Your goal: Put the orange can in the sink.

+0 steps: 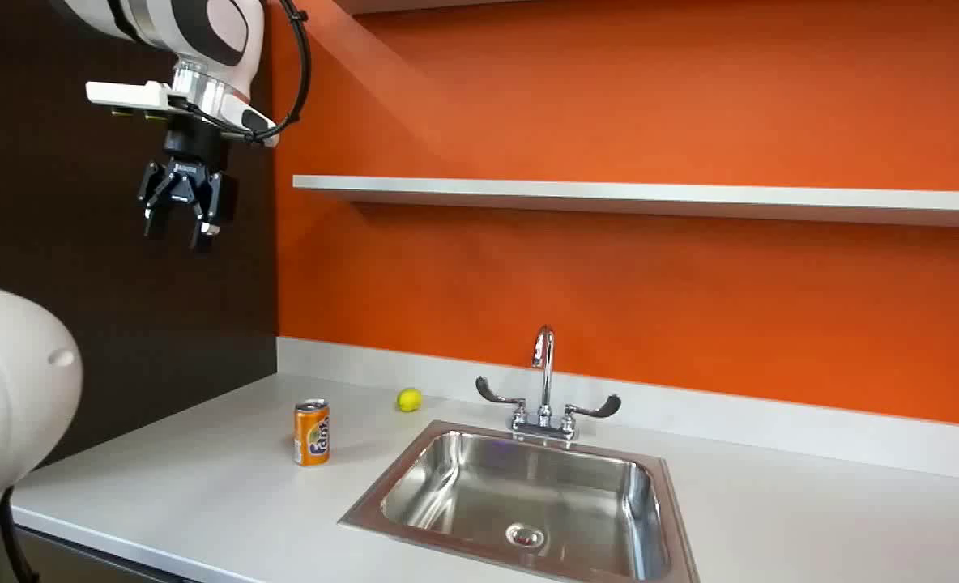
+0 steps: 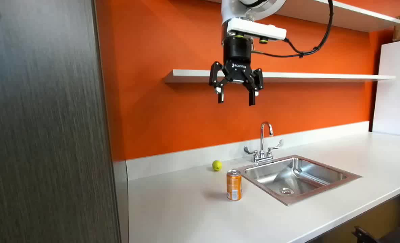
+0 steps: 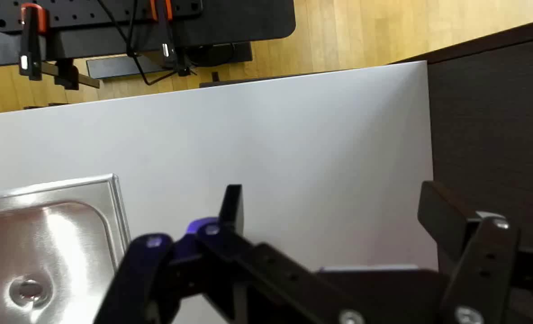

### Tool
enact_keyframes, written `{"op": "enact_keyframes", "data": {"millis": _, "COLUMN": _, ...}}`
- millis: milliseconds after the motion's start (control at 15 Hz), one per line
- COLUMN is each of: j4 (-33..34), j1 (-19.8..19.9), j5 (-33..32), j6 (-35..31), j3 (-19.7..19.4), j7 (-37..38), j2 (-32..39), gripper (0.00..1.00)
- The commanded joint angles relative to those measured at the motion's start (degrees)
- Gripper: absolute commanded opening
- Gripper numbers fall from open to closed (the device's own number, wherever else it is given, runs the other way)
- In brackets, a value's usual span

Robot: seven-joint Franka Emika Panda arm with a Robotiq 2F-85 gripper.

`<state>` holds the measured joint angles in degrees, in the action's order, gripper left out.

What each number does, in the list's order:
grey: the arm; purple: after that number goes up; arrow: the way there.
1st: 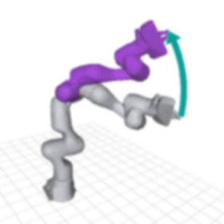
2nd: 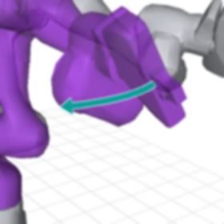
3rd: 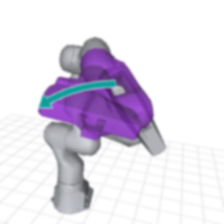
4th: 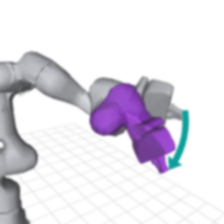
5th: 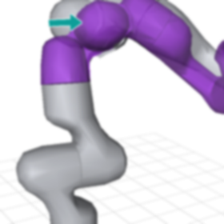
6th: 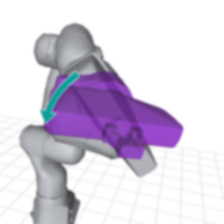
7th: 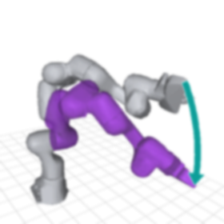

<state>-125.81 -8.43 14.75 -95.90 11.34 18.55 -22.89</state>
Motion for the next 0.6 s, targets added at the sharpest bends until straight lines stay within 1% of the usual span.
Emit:
{"op": "enact_keyframes", "data": {"millis": 0, "j4": 0.1, "j1": 0.3, "j5": 0.1, "j6": 0.1, "j3": 0.3, "j7": -0.1, "j2": 0.0, "gripper": 1.0}}
{"op": "enact_keyframes", "data": {"millis": 267, "j4": -1.2, "j1": 0.7, "j5": -1.2, "j6": -2.8, "j3": 0.5, "j7": -0.1, "j2": 0.6, "gripper": 1.0}}
{"op": "enact_keyframes", "data": {"millis": 533, "j4": -3.1, "j1": 1.1, "j5": -2.6, "j6": -6.8, "j3": 0.4, "j7": 0.4, "j2": 2.8, "gripper": 1.0}}
